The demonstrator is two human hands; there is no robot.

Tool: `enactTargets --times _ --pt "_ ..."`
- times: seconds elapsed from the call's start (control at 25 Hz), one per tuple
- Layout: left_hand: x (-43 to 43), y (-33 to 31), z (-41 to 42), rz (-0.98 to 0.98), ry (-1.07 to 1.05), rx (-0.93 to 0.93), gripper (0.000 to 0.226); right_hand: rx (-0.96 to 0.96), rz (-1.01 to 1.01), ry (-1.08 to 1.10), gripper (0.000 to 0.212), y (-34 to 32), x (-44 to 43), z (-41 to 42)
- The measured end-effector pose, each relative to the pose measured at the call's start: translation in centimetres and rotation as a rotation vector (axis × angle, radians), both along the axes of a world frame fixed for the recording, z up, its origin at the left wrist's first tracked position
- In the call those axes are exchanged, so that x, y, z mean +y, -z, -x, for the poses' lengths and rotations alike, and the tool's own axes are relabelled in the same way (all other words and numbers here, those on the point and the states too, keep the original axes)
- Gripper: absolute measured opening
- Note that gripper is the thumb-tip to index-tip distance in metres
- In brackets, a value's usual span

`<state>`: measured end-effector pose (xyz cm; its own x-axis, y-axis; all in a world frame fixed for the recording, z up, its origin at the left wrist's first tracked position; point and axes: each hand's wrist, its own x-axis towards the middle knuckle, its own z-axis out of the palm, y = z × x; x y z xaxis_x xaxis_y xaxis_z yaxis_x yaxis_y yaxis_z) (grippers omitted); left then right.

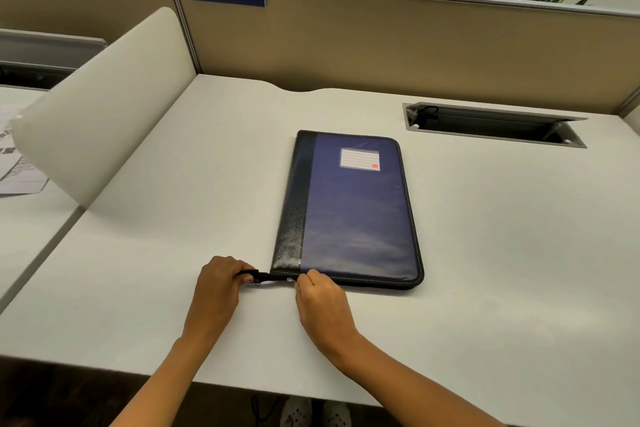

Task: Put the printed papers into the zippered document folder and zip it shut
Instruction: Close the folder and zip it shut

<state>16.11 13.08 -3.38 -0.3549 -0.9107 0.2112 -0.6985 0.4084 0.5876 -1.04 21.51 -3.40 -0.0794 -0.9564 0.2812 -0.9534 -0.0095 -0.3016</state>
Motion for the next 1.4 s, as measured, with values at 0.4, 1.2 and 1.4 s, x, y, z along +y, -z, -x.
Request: enactTargets --times 0.4,1.2,1.4 --pt "-0.2 0.0 -0.9 0.018 -0.009 -0.031 0.025 0.148 0.045 0.013 0.032 0.3 3.3 5.8" --pt "-1.5 0.6 -1.6 0.138 0.108 -0.128 0.018 0.043 0.073 0.202 0.017 0.4 8.4 17.0" --pt "-1.1 -0.8 -1.3 0.211 0.139 -0.149 0.016 -0.237 0.067 0.264 0.013 1.1 8.3 17.4"
